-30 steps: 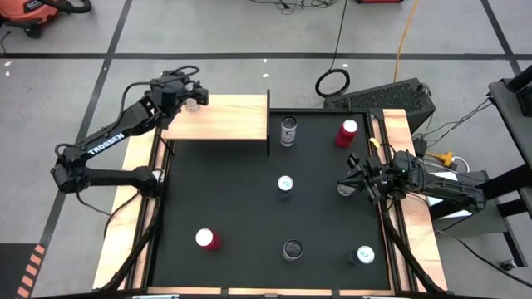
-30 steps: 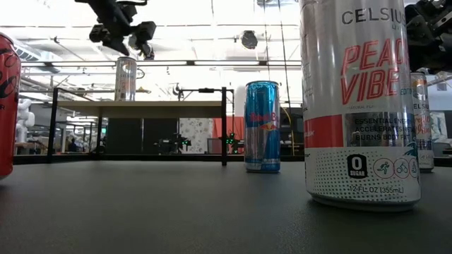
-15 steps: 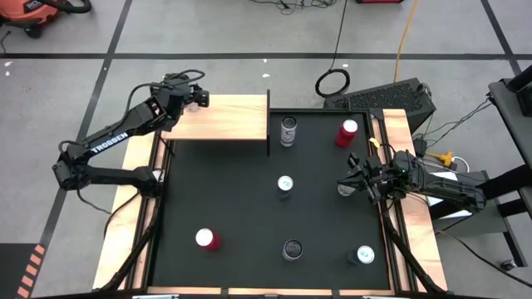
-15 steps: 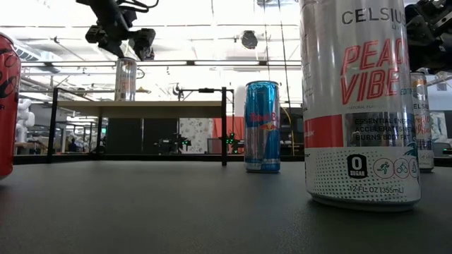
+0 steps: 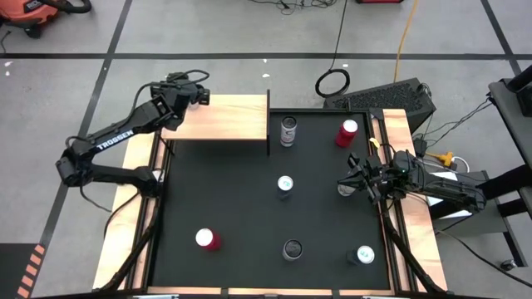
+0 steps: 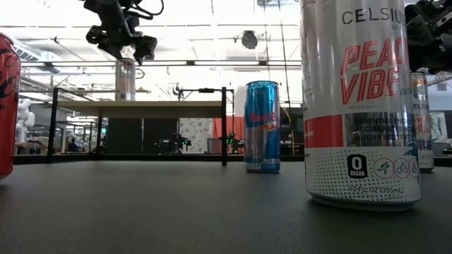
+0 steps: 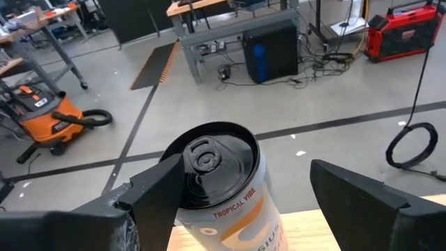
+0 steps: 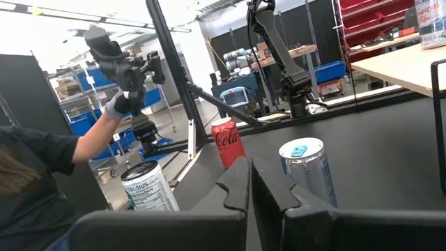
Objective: Place canned beverage on shelf
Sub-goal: Put the left white yellow soda can on the shelf
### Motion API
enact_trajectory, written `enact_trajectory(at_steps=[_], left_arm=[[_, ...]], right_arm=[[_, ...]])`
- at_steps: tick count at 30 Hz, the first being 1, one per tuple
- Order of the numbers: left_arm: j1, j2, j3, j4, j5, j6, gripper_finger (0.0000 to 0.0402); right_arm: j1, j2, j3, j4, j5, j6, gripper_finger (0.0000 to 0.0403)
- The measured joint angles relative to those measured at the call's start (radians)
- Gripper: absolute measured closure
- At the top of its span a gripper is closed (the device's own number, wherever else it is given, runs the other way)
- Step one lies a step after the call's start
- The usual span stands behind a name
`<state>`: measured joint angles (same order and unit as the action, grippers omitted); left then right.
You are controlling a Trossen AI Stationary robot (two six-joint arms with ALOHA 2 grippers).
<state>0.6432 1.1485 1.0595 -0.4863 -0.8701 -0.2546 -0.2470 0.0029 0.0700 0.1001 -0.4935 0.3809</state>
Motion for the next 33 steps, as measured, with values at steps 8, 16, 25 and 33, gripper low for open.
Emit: enact_trajectory(at_steps=[8,16,25,33], left_arm=[[-0.037,-0.024,-0.001,-0.055,0.005,-0.003,0.0089],[-0.049,-0.024,-0.002,-0.047,0.005,-0.002,0.0089],[-0.049,-0.023,-0.004,0.012,0.006,0.002,0.0089],[-0.049,-0.022,-0.005,0.031,-0.020,0.001,0.0089]], right_arm=[[0.000,0.000,0.000,0.000,0.000,0.000,0.0403],[0.000,0.000,0.000,0.000,0.000,0.000,0.0403],[0.000,0.000,0.000,0.000,0.000,0.000,0.0403],[0.000,0.000,0.000,0.000,0.000,0.000,0.0403]])
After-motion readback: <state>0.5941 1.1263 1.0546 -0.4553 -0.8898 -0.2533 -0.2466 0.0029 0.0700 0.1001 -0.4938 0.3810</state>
